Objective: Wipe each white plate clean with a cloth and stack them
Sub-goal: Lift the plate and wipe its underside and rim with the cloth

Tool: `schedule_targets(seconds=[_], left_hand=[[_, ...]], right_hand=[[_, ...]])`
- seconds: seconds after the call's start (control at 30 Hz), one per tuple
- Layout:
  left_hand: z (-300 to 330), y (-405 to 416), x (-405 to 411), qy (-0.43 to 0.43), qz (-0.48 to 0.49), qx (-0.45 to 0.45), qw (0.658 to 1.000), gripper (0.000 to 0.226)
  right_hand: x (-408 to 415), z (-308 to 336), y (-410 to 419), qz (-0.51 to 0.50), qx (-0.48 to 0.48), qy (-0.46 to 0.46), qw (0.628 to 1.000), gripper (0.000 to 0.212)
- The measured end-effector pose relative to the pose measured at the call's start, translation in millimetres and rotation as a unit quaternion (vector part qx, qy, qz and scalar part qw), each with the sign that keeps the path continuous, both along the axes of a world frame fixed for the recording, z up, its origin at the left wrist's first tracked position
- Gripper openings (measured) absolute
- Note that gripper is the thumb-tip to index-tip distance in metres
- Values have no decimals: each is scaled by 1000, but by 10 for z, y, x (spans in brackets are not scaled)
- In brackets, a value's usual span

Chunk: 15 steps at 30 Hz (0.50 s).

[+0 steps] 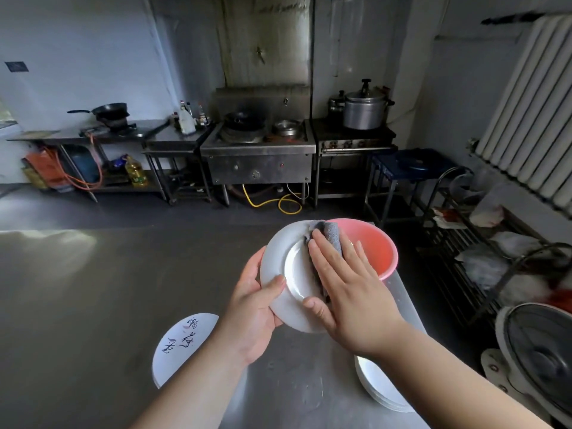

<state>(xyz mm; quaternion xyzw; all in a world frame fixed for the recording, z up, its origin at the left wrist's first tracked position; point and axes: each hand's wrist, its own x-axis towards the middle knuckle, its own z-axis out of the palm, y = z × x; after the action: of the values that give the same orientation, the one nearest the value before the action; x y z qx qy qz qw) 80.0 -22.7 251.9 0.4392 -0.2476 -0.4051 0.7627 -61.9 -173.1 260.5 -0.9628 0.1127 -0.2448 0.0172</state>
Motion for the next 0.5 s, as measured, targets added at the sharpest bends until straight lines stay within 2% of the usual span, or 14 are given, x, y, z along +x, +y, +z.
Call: schedule_targets(seconds=[0.13, 0.2, 0.4, 0.5], left_hand=[[89, 6, 43, 5, 16, -21, 1000, 55], [102, 31, 61, 9, 22, -25, 999, 57], [53, 109, -14, 8, 6, -10, 1000, 58], [79, 117, 39, 10, 23, -30, 999, 57]], right_hand=[[-110, -220, 251, 34, 18, -68, 997, 81], [-182, -350, 358, 45, 14, -75, 996, 80], [-59, -27, 80, -26, 18, -73, 997, 78], [-135, -205, 211, -13, 52, -89, 995, 76]])
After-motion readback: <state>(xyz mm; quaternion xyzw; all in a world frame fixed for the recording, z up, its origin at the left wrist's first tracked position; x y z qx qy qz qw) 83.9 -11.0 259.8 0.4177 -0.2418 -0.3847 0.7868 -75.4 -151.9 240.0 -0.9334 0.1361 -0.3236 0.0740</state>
